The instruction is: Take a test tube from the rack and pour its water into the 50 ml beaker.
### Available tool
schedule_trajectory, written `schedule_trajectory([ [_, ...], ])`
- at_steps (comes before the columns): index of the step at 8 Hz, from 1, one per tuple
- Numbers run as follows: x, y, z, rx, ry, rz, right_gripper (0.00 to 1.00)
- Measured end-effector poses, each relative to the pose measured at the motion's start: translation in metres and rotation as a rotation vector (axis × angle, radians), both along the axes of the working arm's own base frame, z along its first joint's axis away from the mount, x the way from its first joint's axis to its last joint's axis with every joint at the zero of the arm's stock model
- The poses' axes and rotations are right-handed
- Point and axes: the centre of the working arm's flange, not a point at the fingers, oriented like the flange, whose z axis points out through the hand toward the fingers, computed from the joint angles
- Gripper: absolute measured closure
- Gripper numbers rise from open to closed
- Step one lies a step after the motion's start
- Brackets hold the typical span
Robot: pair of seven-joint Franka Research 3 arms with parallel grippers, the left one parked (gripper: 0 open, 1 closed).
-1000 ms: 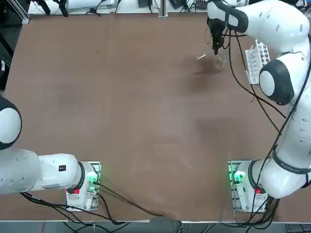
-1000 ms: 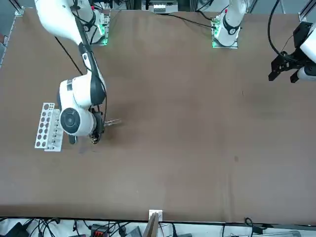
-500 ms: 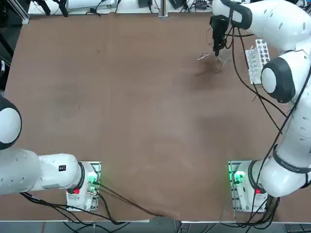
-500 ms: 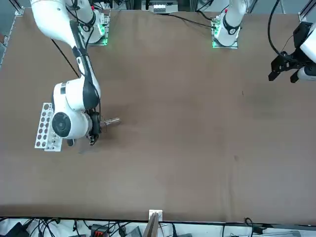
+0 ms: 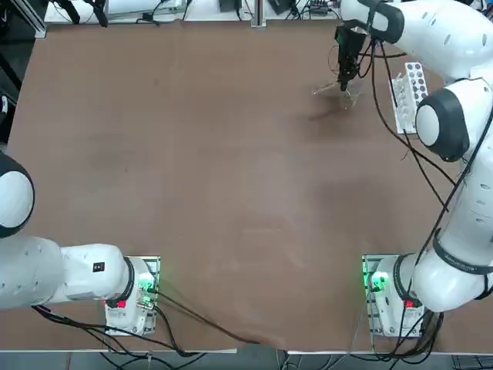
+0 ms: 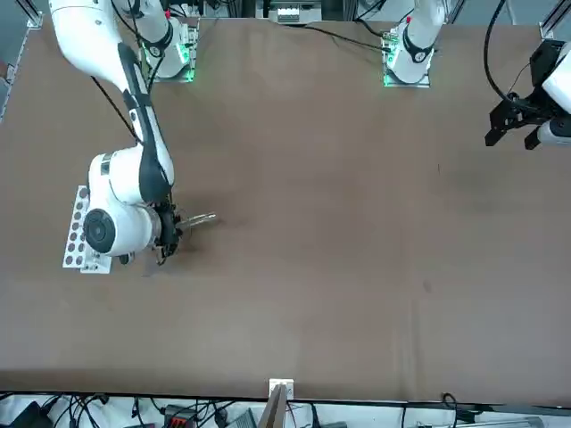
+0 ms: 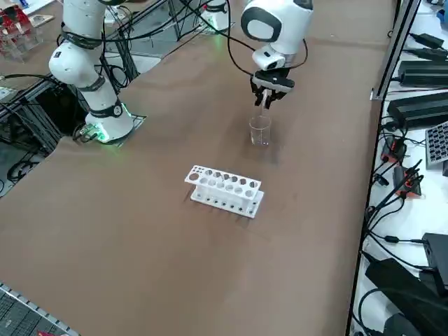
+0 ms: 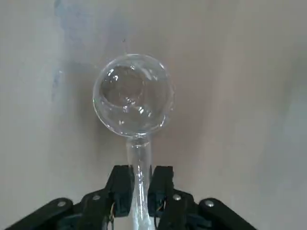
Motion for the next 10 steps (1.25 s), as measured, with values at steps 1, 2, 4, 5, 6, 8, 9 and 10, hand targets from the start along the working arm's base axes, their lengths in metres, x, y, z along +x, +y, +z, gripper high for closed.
schedule_trajectory([
  [1, 0.001, -0.005, 0.000, 0.017, 0.002, -0.018, 0.78],
  [2, 0.003, -0.010, 0.000, 0.030, 0.004, -0.034, 0.78],
  [4, 0.004, -0.020, -0.001, 0.057, 0.010, -0.065, 0.78],
  [5, 0.004, -0.023, -0.003, 0.064, 0.016, -0.074, 0.78],
  [6, 0.003, -0.025, -0.005, 0.065, 0.021, -0.079, 0.78],
  [8, 0.002, -0.028, -0.010, 0.104, 0.030, -0.082, 0.78],
  [9, 0.002, -0.032, -0.011, 0.120, 0.033, -0.082, 0.78],
  [10, 0.002, -0.035, -0.012, 0.126, 0.034, -0.081, 0.78],
])
